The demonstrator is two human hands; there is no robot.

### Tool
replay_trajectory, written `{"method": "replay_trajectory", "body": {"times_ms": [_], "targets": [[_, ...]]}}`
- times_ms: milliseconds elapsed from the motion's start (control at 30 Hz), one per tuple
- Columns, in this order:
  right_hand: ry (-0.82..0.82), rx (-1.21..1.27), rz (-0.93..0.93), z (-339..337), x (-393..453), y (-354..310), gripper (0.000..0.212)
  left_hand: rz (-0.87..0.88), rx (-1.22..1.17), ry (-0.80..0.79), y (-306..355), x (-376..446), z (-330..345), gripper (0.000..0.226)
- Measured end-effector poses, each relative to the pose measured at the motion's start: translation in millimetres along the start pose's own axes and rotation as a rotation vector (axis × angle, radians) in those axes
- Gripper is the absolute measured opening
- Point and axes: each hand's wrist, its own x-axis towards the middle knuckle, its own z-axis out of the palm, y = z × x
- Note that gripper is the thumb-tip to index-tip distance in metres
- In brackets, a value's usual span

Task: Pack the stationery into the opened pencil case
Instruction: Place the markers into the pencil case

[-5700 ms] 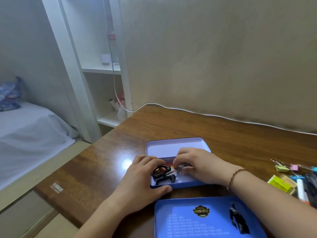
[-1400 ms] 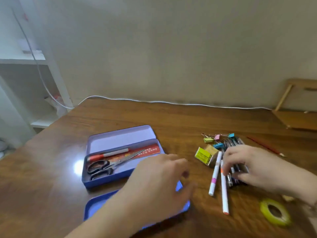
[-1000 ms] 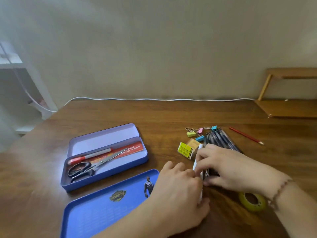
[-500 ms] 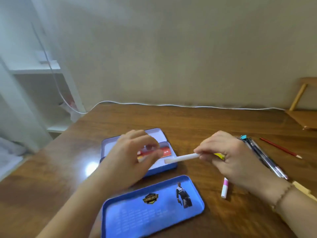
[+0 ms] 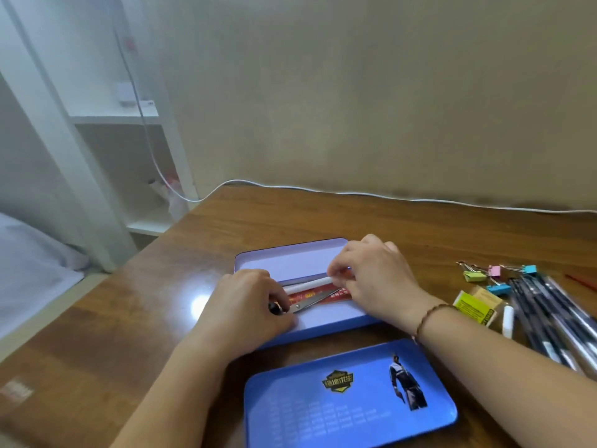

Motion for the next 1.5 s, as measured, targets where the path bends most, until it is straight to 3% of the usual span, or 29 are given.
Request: {"method": "replay_trajectory", "body": {"times_ms": [267,467,733,1000,1267,1500], "targets": [[-0.022,0.031,-0.023,4.8,1.8,-8.0,0.013,-0.045,-0.09,0.0,-4.0,-1.1,0.2,0.014],[-0.024,0.012,-0.033,6.9,2.1,-12.7,0.015,-0.135,-0.201,0.192,-7.6,4.3,0.9,0.007],[-0.023,0.032,-0.071,7.9,3.8,-16.9,0.014,-0.15,-0.15,0.136,-11.3,6.2,5.7,0.007],[0.165,0.162,-0.011,-58.2,-43.3,34.9,0.006,0.147,-0.172,0.363,18.1,-7.7,0.8,0.007],[0.134,0.298,0.297,-95.7,-126.4,116.4,0.036,0.48,-0.08,0.091,161.4,-32.4,9.2,0.032],[0.12,0.142,0.286,-85.8,-146.9,134.9,0.017,0.517,0.199,-0.05,218.5,-18.8,52.8,0.035]]}}
